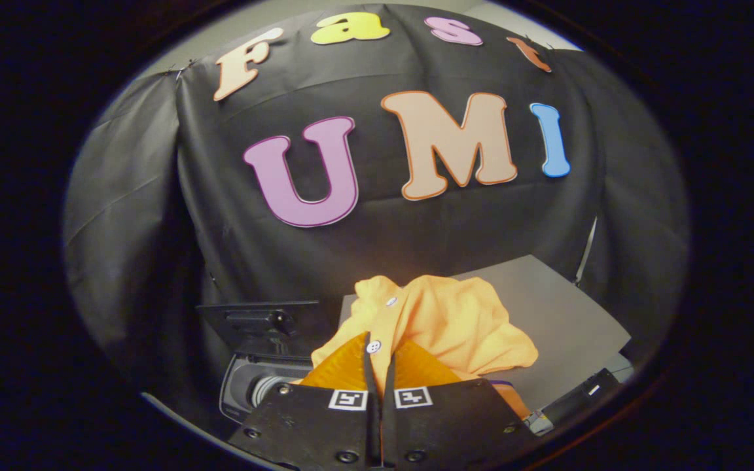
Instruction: Put the clothes into the washing machine and then close the washing machine lid.
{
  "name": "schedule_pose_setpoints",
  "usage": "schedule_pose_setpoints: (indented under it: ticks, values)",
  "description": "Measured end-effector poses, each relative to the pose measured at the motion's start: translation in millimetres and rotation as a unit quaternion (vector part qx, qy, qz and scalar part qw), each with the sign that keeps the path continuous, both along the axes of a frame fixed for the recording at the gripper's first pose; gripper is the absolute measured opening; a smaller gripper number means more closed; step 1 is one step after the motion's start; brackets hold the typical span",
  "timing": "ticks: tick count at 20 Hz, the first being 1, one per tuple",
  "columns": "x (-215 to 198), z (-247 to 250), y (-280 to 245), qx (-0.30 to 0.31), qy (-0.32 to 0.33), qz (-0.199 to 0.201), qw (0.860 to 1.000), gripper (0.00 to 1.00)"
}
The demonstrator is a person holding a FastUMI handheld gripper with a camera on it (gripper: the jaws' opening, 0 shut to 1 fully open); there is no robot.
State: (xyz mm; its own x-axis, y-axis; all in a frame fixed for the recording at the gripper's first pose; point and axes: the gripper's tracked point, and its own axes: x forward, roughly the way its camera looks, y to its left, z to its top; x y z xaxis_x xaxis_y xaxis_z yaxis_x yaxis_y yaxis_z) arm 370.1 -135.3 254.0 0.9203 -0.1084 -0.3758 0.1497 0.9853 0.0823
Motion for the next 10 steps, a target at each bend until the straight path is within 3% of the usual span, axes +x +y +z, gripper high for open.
schedule_pose_setpoints:
  ticks: [10]
  values:
    - [43.5,-22.5,140.6,0.007,0.024,0.091,0.996,0.01]
